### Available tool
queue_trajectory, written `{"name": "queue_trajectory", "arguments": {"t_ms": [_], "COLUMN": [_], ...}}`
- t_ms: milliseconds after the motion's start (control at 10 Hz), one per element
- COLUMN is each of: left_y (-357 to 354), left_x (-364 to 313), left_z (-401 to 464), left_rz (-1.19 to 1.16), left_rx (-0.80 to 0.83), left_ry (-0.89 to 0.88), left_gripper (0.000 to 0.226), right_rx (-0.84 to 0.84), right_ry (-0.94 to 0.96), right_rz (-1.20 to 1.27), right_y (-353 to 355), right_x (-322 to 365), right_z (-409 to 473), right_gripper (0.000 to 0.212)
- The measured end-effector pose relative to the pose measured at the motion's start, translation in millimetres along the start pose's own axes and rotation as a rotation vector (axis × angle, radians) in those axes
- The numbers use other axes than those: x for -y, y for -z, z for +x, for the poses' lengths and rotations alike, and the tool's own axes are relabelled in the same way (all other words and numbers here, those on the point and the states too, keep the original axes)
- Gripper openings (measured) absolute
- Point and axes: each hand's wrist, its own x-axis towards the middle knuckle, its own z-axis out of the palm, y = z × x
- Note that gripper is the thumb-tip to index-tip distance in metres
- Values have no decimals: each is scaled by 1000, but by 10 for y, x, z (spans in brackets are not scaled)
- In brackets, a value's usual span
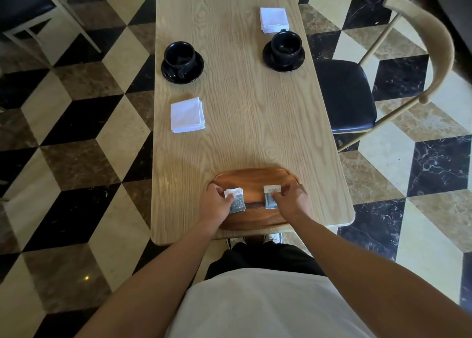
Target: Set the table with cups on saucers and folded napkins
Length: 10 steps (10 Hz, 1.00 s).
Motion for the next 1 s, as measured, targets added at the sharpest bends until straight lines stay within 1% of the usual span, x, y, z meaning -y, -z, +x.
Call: {"name": "queue_trajectory", "arguments": {"t_ms": [200, 300, 500, 800, 900, 1000], "left_y": [-32, -37, -66, -52, -12, 21], "left_x": [-7, -2, 44, 30, -14, -22], "left_z": [-11, -12, -8, -28, -51, -31], "left_rz": [69, 143, 201, 192, 179, 222], "left_rx": [-15, 12, 50, 51, 20, -26], "left_ry": [-73, -170, -255, -251, -245, -237], "left_gripper": [29, 35, 31, 31, 37, 39], "right_rx": [18, 19, 15, 14, -2, -12], "right_ry": [-20, -20, -2, -6, -32, -10], "right_rz": [11, -13, -26, -4, -5, -13], "right_y": [-54, -69, -106, -123, -95, -79], "right_x": [9, 14, 30, 37, 85, 94], "right_z": [8, 4, -6, 1, 12, 18], "right_gripper": [28, 31, 28, 26, 20, 15]}}
